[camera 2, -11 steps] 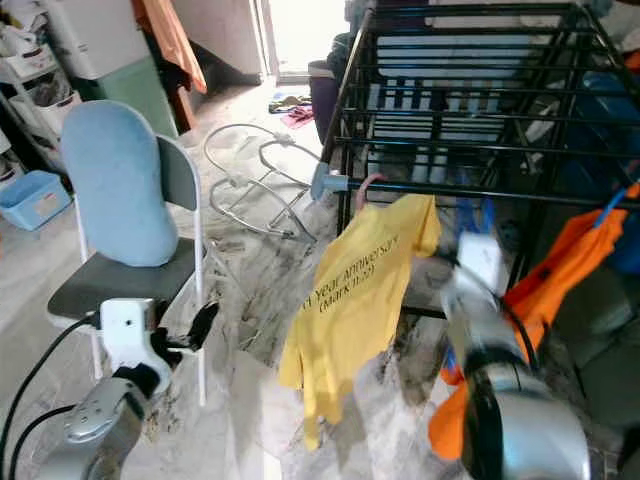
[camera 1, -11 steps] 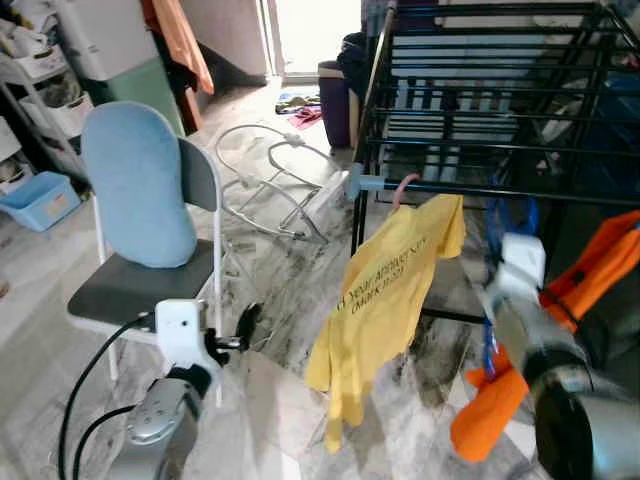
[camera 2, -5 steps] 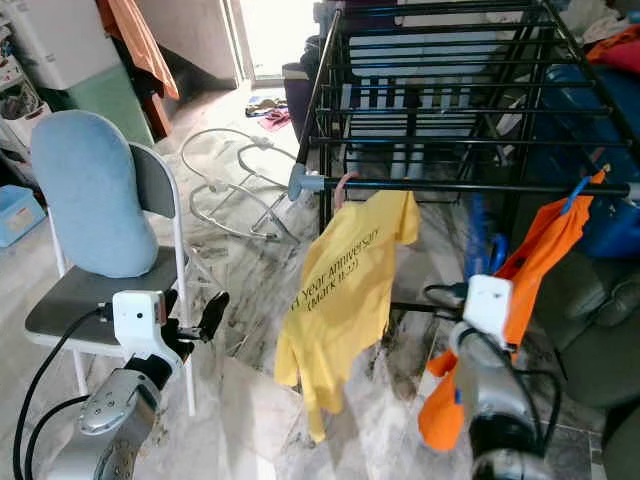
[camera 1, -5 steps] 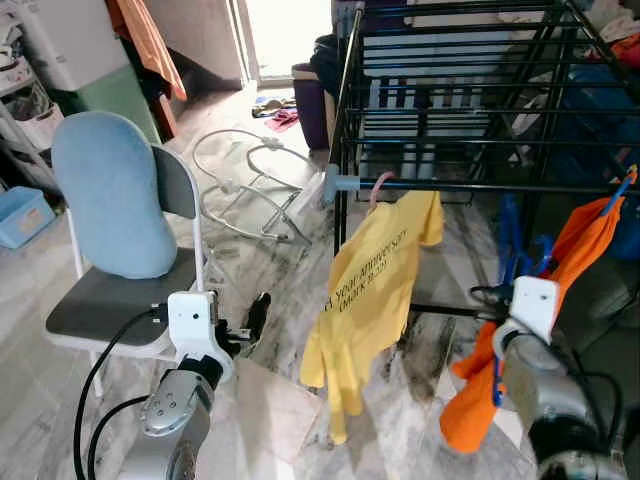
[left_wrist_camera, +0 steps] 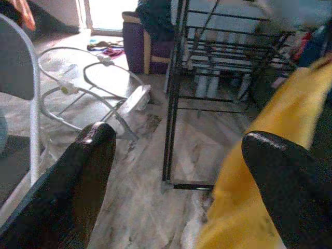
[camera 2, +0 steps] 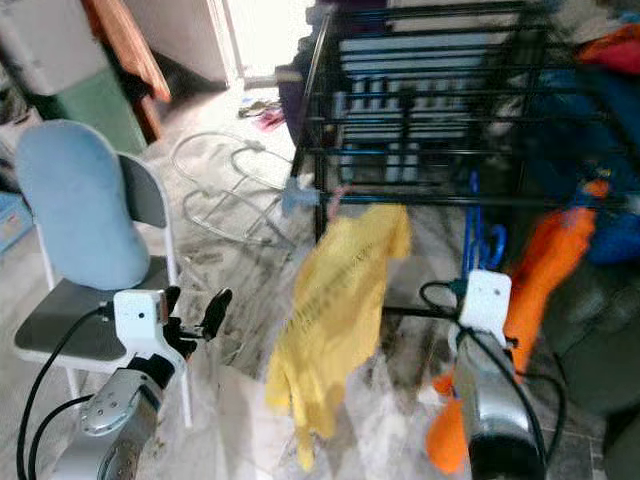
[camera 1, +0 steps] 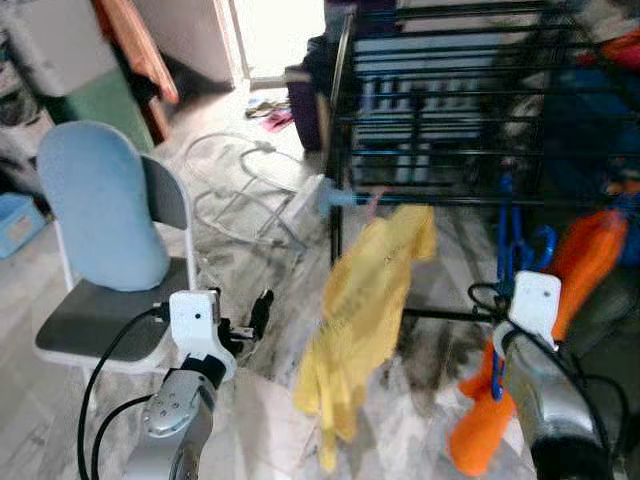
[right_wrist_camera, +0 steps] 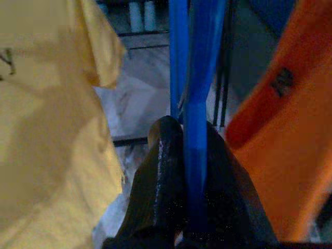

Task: Hang hanger

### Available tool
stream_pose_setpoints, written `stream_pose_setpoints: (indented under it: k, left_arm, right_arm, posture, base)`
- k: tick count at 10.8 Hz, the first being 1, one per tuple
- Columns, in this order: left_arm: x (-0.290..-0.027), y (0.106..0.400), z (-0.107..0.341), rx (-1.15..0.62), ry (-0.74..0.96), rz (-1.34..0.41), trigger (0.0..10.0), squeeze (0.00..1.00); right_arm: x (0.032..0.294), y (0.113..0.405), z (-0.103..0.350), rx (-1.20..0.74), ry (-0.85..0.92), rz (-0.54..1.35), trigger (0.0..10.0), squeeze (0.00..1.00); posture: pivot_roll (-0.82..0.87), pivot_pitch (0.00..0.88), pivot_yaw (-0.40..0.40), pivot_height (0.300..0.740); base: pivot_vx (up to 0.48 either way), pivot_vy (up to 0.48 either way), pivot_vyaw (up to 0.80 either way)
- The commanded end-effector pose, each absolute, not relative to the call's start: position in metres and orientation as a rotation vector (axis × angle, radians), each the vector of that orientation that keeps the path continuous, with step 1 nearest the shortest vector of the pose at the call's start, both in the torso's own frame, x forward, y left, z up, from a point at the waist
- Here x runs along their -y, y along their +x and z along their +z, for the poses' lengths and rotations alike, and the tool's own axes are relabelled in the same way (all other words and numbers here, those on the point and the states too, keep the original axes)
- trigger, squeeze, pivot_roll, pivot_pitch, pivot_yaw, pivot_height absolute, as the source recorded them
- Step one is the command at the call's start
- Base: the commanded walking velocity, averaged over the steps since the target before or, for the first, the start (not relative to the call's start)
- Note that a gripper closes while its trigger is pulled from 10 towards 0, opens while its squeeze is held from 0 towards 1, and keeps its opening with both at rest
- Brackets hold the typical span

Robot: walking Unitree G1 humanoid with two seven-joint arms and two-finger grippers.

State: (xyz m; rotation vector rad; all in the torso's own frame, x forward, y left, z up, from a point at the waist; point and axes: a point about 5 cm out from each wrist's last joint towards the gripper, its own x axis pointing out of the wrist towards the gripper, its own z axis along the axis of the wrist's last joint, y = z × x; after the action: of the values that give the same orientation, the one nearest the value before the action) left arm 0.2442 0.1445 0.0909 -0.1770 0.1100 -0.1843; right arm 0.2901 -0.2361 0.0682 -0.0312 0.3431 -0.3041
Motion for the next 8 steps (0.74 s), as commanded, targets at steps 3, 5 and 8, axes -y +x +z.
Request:
stream_pose_setpoints:
  k: [3,5,8]
  left_arm:
    - [-0.154,0.243,0.093,-0.105,-0.154,-0.155,10.0,0.00]
    - [-0.152,0.244,0.095,-0.107,-0.148,-0.173,10.0,0.00]
    - [-0.158,0.235,0.098,-0.125,-0.143,-0.153,10.0,0.00]
  right_arm:
    - [0.225,0.276,0.080,-0.275,-0.074,-0.244,10.0,0.00]
    - [0.225,0.278,0.094,-0.220,-0.122,-0.237,10.0,0.00]
    - [0.222,0.288,0.103,-0.225,-0.088,-0.208,10.0,0.00]
  posture:
    - [-0.09,0.000,0.098,0.740]
    - [-0.10,0.010,0.108,0.740]
    - [-0.06,0.061,0.089,0.740]
  base:
    - [0.355,0.000,0.00]
    - [0.339,0.000,0.00]
    - [0.000,0.000,0.00]
